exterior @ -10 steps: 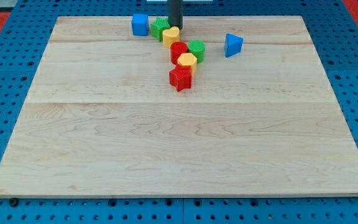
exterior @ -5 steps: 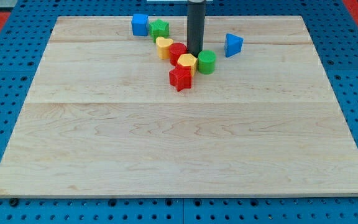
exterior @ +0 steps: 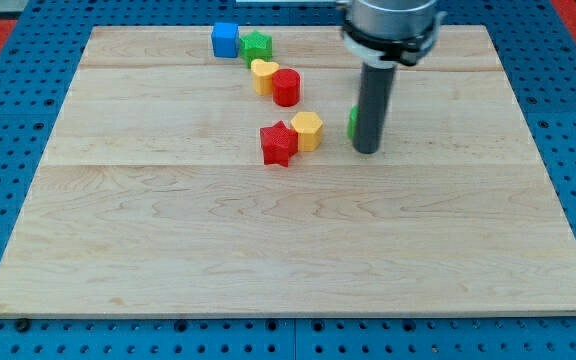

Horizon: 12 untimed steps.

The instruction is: Slide the green circle right to the green star

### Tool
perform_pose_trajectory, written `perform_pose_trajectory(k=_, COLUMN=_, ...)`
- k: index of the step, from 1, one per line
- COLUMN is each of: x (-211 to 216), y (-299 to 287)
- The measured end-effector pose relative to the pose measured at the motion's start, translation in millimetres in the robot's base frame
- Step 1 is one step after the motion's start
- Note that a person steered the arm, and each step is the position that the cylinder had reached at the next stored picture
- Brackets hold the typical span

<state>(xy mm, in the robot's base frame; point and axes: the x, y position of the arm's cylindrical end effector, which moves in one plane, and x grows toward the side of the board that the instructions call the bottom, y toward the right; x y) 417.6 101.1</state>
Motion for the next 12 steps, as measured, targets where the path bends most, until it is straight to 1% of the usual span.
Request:
perform_pose_trajectory(k=3, x=-76, y=7)
perform_pose_trajectory(k=4, x=-99, y=-4)
perform_pose_trajectory(k=5, x=-107, y=-34)
perform_pose_trajectory(k=7, x=-86, y=-81)
perform_pose_trajectory(k=8, x=-101, y=-84)
perform_pose_trajectory(k=10, x=-139, y=-81)
perform_pose_trajectory(k=11, x=-138, y=-67)
perform_pose_trajectory(k=12, x=-96, y=-25)
